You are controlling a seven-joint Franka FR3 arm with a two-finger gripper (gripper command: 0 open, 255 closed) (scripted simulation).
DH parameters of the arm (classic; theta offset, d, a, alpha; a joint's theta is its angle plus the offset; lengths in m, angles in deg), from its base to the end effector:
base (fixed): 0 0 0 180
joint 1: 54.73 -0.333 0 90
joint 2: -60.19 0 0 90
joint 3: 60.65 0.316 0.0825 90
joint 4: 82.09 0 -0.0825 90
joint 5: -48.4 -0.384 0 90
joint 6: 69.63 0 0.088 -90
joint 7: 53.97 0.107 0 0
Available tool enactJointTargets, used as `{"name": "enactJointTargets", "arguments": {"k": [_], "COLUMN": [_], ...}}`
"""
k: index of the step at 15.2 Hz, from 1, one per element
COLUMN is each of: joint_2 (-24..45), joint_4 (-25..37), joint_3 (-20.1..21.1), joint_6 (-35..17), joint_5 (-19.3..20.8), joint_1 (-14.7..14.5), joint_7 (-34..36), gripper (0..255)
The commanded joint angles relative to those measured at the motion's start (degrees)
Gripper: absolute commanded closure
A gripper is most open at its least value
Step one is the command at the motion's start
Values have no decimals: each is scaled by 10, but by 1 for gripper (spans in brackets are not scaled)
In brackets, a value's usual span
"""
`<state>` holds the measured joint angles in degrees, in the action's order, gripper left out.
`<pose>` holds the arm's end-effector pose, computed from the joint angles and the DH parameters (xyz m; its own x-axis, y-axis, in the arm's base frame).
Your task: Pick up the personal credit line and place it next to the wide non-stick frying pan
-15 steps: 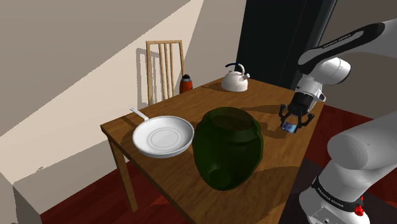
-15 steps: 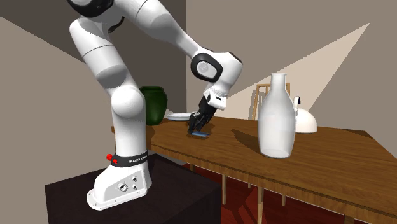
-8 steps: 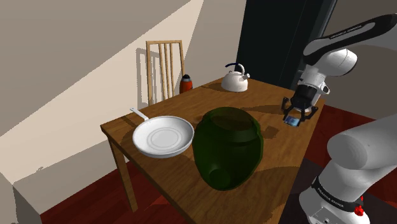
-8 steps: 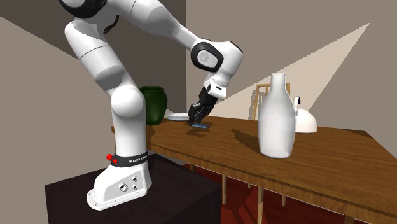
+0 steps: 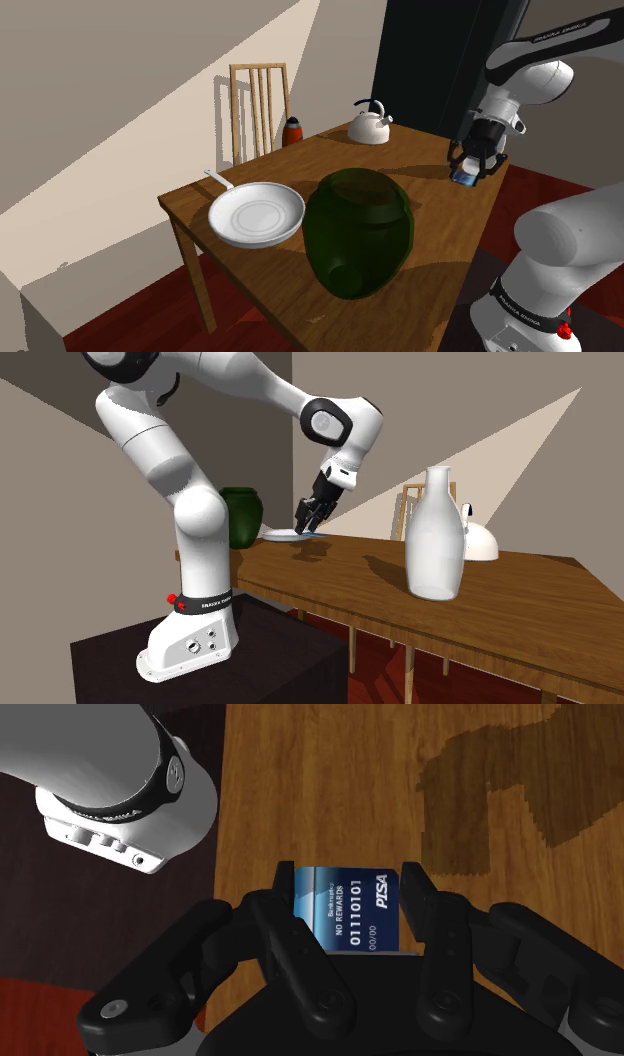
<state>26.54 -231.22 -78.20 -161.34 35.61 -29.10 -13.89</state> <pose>0.2468 -0.1976 0.4159 0.1237 -0.8254 -0.5508 -0.9894 -0.1455 -0.0042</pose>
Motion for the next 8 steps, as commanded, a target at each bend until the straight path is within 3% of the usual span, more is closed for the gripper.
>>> {"name": "enactJointTargets", "arguments": {"k": [1,8], "joint_2": [-7,56], "joint_4": [13,52], "joint_3": [2,56], "joint_6": [19,-29], "joint_5": [-1,-76], "joint_1": [0,-55], "joint_7": [7,62], "gripper": [255,255]}}
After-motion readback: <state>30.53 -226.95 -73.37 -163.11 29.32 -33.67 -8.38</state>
